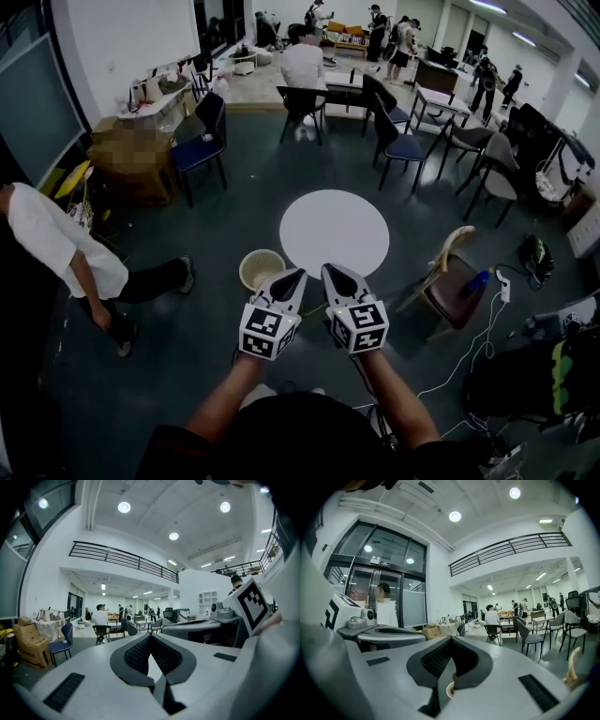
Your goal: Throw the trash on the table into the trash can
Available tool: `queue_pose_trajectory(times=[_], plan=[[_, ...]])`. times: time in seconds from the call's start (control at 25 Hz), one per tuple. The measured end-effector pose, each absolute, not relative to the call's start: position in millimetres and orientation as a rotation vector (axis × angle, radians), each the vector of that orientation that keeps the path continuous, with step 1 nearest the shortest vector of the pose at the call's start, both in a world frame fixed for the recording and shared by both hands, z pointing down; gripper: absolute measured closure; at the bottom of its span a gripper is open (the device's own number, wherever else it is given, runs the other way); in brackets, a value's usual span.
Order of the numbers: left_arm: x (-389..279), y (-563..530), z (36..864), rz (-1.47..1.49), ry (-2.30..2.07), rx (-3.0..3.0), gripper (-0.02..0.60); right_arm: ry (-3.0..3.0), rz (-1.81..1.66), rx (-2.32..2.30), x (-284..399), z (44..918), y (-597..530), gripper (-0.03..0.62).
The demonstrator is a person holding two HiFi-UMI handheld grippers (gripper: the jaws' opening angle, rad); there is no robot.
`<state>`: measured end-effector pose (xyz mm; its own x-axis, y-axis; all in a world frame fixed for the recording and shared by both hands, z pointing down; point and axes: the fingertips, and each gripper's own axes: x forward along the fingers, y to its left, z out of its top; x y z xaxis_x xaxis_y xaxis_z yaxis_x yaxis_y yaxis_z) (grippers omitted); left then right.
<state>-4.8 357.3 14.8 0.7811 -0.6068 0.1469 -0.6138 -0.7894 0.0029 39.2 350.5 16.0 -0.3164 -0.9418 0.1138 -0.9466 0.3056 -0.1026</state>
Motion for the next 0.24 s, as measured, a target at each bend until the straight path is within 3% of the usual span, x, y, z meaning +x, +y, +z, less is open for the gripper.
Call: queue_pose_trajectory(times=[0.24], plan=[[-3.6,362.3,14.0,0.209,-1.006,2.91,0.566,-2.521,0.229,1.805,38.3,14.3,355.9,0.576]])
